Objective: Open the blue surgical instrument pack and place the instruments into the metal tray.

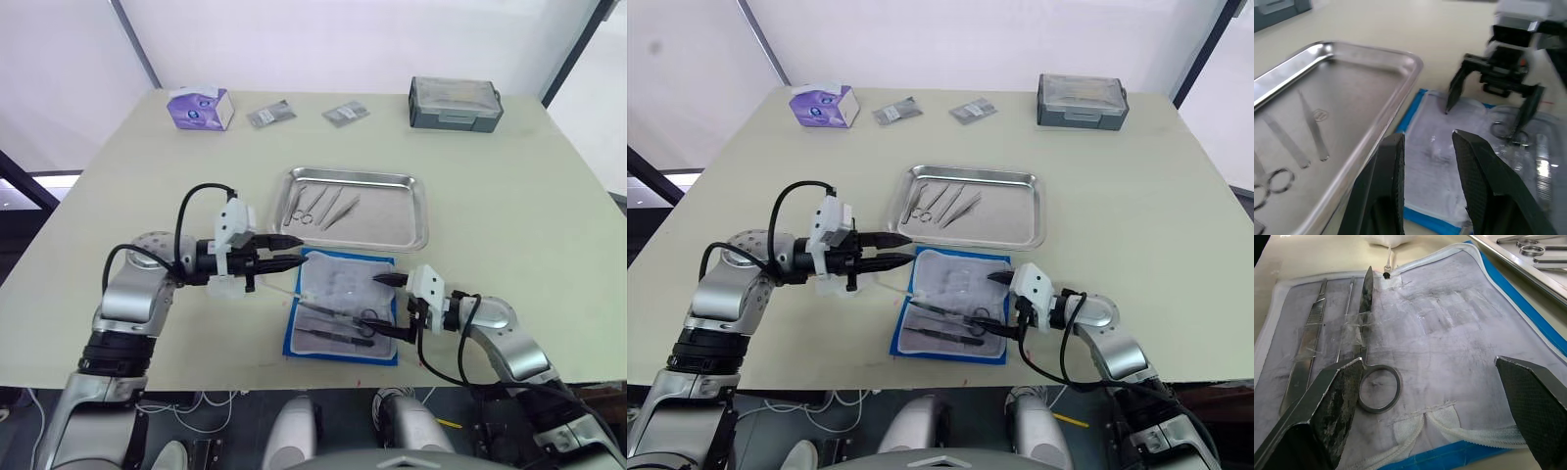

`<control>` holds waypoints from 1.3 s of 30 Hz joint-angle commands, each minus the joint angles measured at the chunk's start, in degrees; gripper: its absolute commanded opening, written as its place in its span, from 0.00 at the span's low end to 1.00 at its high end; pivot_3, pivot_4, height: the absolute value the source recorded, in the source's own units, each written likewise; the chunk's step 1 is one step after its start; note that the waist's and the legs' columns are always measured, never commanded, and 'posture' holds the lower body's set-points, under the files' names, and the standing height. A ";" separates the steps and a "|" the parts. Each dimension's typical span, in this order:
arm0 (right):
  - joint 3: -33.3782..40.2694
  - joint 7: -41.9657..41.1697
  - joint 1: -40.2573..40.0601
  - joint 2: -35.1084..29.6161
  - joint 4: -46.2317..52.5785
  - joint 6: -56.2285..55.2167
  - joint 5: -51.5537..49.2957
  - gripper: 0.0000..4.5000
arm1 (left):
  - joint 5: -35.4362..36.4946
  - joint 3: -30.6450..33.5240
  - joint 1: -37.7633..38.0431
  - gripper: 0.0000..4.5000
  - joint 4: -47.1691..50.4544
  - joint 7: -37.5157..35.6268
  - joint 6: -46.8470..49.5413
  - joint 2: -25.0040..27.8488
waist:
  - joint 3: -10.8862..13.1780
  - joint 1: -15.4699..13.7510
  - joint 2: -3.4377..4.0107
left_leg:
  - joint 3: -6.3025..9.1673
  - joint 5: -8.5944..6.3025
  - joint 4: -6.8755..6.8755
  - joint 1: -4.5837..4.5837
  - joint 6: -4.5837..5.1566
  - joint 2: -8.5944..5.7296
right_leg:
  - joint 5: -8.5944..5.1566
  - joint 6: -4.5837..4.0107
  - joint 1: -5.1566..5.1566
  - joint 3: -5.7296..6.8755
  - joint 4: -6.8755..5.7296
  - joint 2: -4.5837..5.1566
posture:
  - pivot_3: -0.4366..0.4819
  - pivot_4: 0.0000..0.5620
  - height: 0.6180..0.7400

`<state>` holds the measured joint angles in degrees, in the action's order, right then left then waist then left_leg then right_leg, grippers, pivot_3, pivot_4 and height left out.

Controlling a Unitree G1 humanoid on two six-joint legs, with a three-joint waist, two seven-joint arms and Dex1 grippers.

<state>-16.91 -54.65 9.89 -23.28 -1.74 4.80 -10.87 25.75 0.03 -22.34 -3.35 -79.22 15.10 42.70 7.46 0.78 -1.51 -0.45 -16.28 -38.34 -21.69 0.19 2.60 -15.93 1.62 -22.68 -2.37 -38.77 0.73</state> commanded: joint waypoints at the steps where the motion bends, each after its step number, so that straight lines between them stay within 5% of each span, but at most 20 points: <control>1: -2.09 0.18 -3.39 -1.67 -5.12 3.24 2.95 1.00 | 4.52 2.22 0.18 0.36 0.72 -6.19 0.61 2.16 | 0.00 0.00 0.00 | -0.02 0.00 0.00 0.00 0.00 0.00 | 0.00 0.00 0.00 0.00 0.00 0.00 | 0.48 0.27 0.93; 6: -2.03 0.21 -3.58 -1.88 -4.95 3.26 2.94 1.00 | 6.78 0.79 2.06 0.80 0.78 -13.15 -1.20 5.06 | 0.01 0.00 0.02 | -0.14 0.00 0.00 0.00 0.01 0.02 | -0.01 0.00 0.00 -0.01 0.00 -0.01 | 0.48 0.27 0.93; 9: -1.87 0.29 -3.57 -1.95 -4.84 3.39 2.89 1.00 | 6.89 -0.36 3.89 0.99 3.05 -11.97 -2.00 3.86 | 0.02 -0.01 0.02 | -0.13 0.00 0.00 0.00 0.01 0.04 | -0.01 0.00 0.00 0.00 0.01 -0.01 | 0.48 0.27 0.93; 23: -1.72 0.47 -3.52 -2.11 -4.59 3.68 2.90 1.00 | 0.02 -3.88 13.08 0.99 4.05 -6.37 -9.66 -1.64 | 0.04 -0.12 0.06 | -0.09 -0.01 0.01 0.00 0.02 0.05 | 0.00 0.00 -0.01 -0.04 0.02 0.01 | 0.48 0.27 0.93; 39: -1.53 0.79 -3.77 -2.44 -4.31 3.70 2.85 1.00 | -12.98 -10.37 6.59 0.99 -10.52 -5.46 -22.72 -3.07 | 0.00 -0.25 0.07 | -0.26 -0.01 0.01 0.01 0.02 0.04 | 0.00 0.01 0.00 -0.04 0.03 0.01 | 0.48 0.27 0.93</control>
<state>-16.69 -54.32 9.31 -24.00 -1.11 4.84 -10.98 15.14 -9.73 -14.94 -12.11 -85.47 -6.33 39.67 7.45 0.53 -1.44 -0.70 -16.29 -38.33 -21.68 0.21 2.64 -15.93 1.63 -22.68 -2.40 -38.75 0.74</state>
